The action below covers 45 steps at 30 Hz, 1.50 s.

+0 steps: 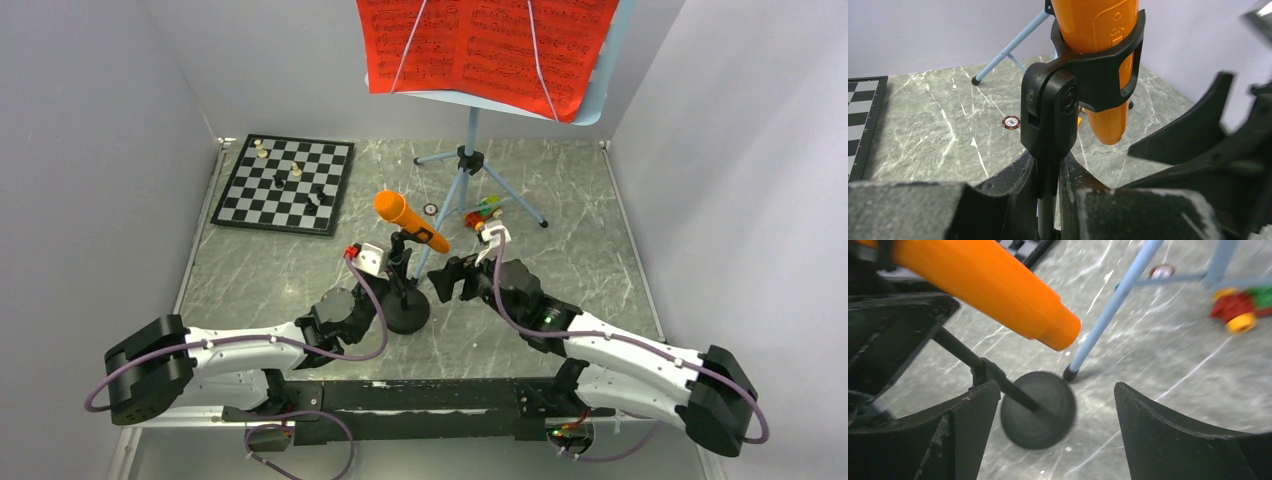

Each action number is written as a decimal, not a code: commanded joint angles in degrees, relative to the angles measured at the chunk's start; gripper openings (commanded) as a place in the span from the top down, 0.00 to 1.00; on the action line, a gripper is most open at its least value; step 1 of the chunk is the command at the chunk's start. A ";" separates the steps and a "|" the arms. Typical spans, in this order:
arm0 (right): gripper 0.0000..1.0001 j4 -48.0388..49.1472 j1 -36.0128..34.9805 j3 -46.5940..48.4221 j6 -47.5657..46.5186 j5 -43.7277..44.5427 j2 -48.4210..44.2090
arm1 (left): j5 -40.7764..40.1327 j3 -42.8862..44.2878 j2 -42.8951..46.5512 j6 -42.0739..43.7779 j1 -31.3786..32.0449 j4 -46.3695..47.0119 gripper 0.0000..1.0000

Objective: Pack up the instrument practice props

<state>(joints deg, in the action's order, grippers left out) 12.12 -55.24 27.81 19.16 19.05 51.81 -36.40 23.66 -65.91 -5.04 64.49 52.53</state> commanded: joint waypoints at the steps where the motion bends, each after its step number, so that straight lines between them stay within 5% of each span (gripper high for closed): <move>1: 0.05 0.20 6.98 0.45 20.98 -22.02 5.54 | -0.08 -2.10 -1.64 -0.55 0.06 0.47 1.00; 9: 0.00 11.08 15.96 -0.99 36.40 -39.31 13.28 | -4.23 -4.32 -2.80 4.31 2.26 10.48 1.00; 18: 0.10 28.17 17.63 -4.25 53.70 -48.26 21.73 | -10.64 -4.20 -6.76 12.70 5.21 18.41 1.00; 30: 0.45 29.78 17.55 -3.34 54.91 -49.49 23.43 | -13.27 -2.39 -9.42 15.15 6.71 19.79 1.00; 45: 0.57 30.50 16.15 -0.37 54.20 -51.04 28.81 | -19.43 -0.68 -10.85 18.55 9.52 19.71 1.00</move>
<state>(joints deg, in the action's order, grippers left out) 39.29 -38.52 24.82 73.34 -30.61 79.53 -51.44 22.11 -75.05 10.22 72.97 73.08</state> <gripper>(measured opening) 0.457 0.206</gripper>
